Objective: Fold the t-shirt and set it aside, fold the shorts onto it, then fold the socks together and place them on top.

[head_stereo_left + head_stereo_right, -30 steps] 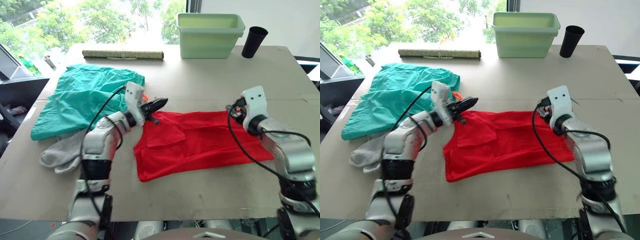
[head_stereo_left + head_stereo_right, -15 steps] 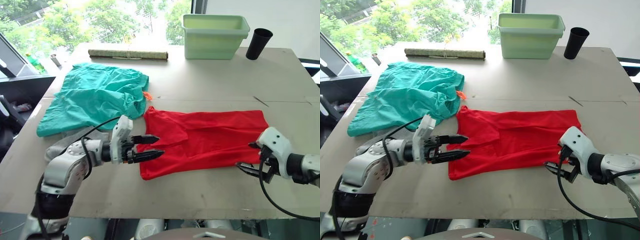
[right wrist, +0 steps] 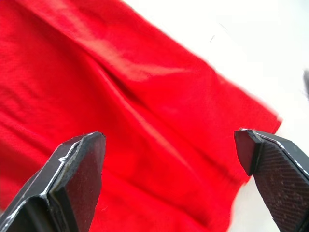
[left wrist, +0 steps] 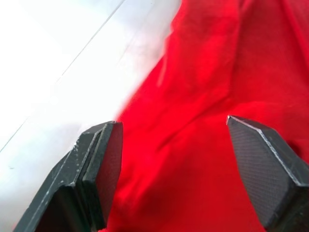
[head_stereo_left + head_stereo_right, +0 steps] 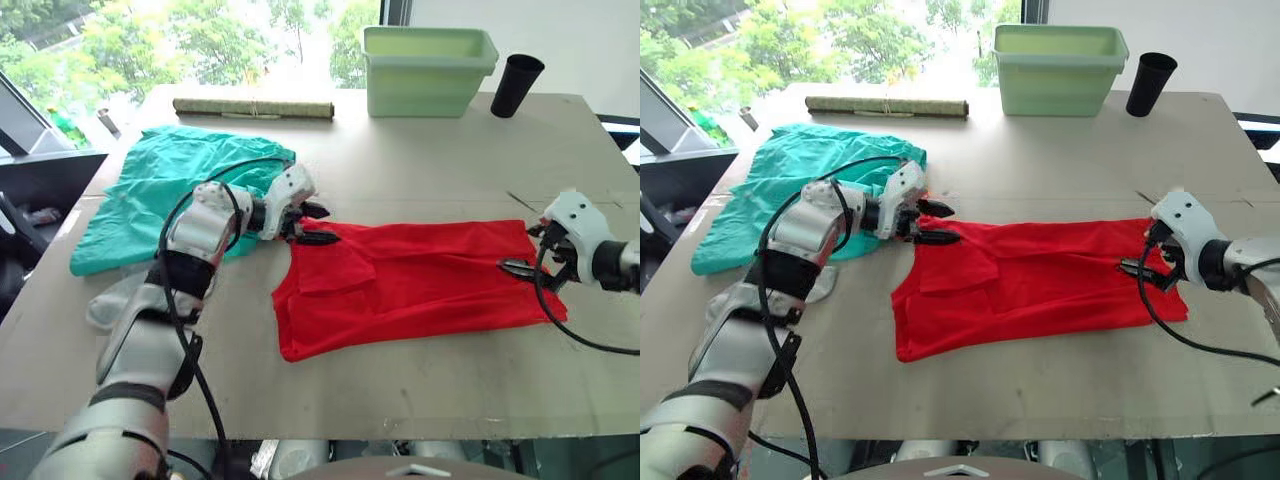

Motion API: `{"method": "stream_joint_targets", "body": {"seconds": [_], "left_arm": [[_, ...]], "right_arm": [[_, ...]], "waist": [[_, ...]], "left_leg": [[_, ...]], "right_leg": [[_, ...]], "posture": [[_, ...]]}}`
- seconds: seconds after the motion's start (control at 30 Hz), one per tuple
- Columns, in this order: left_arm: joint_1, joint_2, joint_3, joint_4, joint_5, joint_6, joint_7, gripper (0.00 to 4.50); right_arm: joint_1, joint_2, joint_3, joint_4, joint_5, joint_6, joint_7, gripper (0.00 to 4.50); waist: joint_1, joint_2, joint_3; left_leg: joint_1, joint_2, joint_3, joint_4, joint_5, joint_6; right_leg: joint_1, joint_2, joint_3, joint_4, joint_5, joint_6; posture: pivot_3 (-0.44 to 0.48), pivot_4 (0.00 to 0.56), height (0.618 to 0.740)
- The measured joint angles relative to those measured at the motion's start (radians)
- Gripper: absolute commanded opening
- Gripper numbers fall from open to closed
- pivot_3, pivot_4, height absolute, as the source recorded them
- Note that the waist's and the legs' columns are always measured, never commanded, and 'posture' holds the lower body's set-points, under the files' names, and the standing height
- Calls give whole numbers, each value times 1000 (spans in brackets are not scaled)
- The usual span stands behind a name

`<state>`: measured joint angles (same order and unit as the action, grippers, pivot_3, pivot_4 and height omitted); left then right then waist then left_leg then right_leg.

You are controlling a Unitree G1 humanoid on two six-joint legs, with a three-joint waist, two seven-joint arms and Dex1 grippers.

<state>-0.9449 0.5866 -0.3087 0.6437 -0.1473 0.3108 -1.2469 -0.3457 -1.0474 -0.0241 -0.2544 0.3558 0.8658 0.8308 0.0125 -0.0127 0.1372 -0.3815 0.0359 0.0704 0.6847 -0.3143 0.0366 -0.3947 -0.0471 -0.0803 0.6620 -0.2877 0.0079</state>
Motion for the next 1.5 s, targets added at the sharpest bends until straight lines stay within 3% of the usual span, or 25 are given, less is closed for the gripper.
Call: {"method": "stream_joint_targets", "body": {"seconds": [0.17,0.27,0.33,0.43,0.57,0.67,0.7,0.97,1.17,1.23,1.33,1.37,1.4,1.47,1.5], "left_arm": [[-152,-54,-77,298,173,-156,-3,3689],[-176,-67,-106,356,235,-205,-17,3689],[-195,-76,-122,369,271,-218,-38,3202],[-182,-81,-114,348,278,-210,-84,2008],[-111,-55,-97,209,268,-143,-185,43],[-55,-25,-92,97,256,-84,-234,0],[-16,0,-89,20,243,-43,-258,0],[179,79,-61,-361,147,287,-290,0],[459,75,148,-825,-22,787,-75,0],[576,-8,279,-1001,-39,944,37,0],[798,-273,436,-1300,-8,1159,260,0],[865,-373,453,-1400,6,1215,351,0],[875,-389,455,-1429,4,1233,376,0],[869,-411,478,-1505,-1,1249,436,796],[864,-409,494,-1519,-10,1248,450,1133]], "right_arm": [[-290,23,254,316,-175,-111,118,4500],[-415,74,382,493,-289,-187,169,4500],[-534,153,487,694,-396,-267,202,4500],[-674,226,579,941,-518,-393,252,3608],[-750,282,599,1142,-596,-523,294,1604],[-758,288,597,1184,-620,-565,310,227],[-756,287,596,1185,-628,-582,324,44],[-749,287,597,1179,-715,-701,301,44],[-870,462,630,1416,-856,-870,12,44],[-905,531,637,1481,-888,-909,-77,44],[-944,654,654,1552,-942,-958,-205,44],[-956,691,654,1570,-949,-965,-229,312],[-958,702,651,1572,-950,-967,-231,621],[-959,724,628,1574,-938,-982,-235,1144],[-959,726,614,1573,-930,-984,-235,1749]], "waist": [[-2,0,0],[-4,0,0],[-8,1,0],[-8,1,-1],[-13,1,-2],[-18,1,-2],[-22,1,-2],[-25,1,-2],[-53,1,-2],[-59,3,-2],[-63,3,-2],[-59,2,-2],[-47,2,-1],[-23,2,-1],[-19,2,-1]], "left_leg": [[-1,1,2,0,0,0],[-2,1,3,1,0,0],[-2,1,4,1,0,0],[-1,1,3,2,0,0],[-1,2,3,2,0,0],[0,2,3,3,0,0],[0,2,3,3,0,0],[-1,2,2,3,0,0],[1,3,2,1,1,-1],[2,3,3,0,1,-1],[1,3,3,-1,1,-1],[1,3,2,-1,1,-1],[1,3,1,0,1,-1],[3,3,1,2,1,-2],[3,3,1,2,1,-2]], "right_leg": [[-3,0,2,1,0,0],[-4,0,2,1,0,0],[-4,-1,2,1,0,0],[-3,-2,1,2,0,0],[-2,-6,0,2,0,0],[-1,-6,0,2,0,0],[-1,-6,1,2,0,0],[-1,-7,1,3,0,0],[-2,-7,3,6,0,0],[-2,-7,7,9,0,0],[-2,-6,8,8,0,0],[-2,-6,7,8,0,0],[-2,-6,6,9,0,0],[-1,-7,5,9,0,0],[0,-8,4,10,0,0]], "posture": [[0,150,740],[0,150,740],[0,150,740],[0,150,740],[0,150,740],[0,150,740],[0,150,740],[0,150,740],[0,150,740],[0,150,740],[0,150,740],[0,150,740],[0,150,740],[0,150,740],[0,150,740]]}}
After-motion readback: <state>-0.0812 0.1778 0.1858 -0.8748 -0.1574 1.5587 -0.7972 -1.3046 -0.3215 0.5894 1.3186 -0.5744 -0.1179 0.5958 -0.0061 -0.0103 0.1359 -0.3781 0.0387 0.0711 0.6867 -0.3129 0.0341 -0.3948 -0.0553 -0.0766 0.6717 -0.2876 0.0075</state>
